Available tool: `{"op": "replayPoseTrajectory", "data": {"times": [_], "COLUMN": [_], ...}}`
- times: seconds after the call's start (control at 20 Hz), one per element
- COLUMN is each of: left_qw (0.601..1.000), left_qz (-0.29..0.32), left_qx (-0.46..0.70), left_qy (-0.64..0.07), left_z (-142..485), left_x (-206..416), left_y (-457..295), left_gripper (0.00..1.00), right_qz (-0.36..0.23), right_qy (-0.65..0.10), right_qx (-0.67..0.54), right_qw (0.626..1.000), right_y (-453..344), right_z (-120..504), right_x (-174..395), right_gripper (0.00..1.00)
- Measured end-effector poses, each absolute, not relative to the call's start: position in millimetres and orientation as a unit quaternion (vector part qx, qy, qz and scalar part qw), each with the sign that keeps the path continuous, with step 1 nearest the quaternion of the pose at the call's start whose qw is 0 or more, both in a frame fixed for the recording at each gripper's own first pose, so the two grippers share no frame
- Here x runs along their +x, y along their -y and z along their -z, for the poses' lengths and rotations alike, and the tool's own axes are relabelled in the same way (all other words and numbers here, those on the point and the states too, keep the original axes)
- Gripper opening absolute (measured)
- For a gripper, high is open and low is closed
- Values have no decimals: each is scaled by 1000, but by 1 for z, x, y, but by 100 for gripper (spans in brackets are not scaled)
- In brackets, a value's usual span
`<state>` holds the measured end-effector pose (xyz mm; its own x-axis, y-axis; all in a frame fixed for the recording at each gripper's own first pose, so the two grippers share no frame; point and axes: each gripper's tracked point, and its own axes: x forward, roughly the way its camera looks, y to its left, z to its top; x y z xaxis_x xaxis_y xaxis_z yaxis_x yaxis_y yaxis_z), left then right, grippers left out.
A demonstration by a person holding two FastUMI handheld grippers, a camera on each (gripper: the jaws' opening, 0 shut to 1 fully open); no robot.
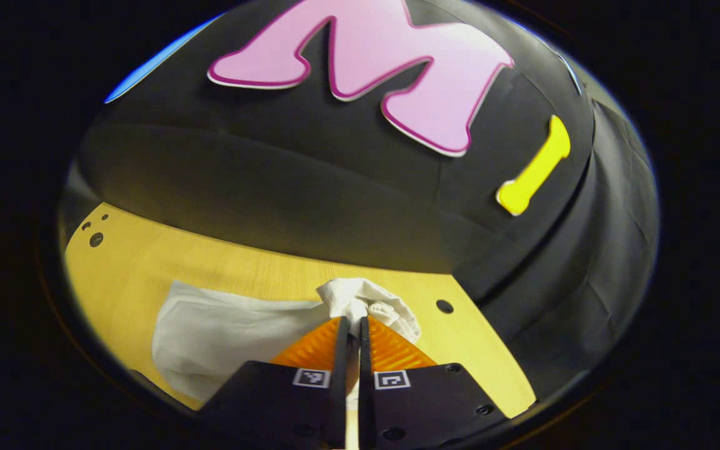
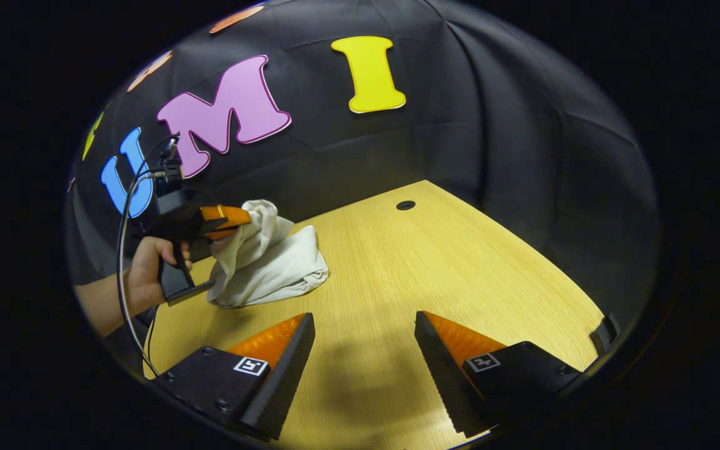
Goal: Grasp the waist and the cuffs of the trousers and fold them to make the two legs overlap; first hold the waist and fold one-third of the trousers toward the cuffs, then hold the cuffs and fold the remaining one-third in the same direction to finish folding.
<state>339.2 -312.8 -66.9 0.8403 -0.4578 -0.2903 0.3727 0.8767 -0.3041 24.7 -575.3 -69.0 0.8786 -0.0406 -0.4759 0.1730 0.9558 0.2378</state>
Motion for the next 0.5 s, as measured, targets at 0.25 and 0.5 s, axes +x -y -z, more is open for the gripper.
{"op": "replayPoseTrajectory", "data": {"times": [0.25,0.5], "left_qw": [957,974], "left_qz": [222,191], "left_qx": [-77,-37], "left_qy": [-172,-118], "left_z": [71,34], "left_x": [296,224], "left_y": [307,241], "left_gripper": [55,96], "right_qz": [56,36], "right_qy": [-227,-199], "right_qx": [138,130], "right_qw": [962,971], "right_y": [573,555], "right_z": [57,28], "right_x": [8,-8], "right_gripper": [98,98]}}
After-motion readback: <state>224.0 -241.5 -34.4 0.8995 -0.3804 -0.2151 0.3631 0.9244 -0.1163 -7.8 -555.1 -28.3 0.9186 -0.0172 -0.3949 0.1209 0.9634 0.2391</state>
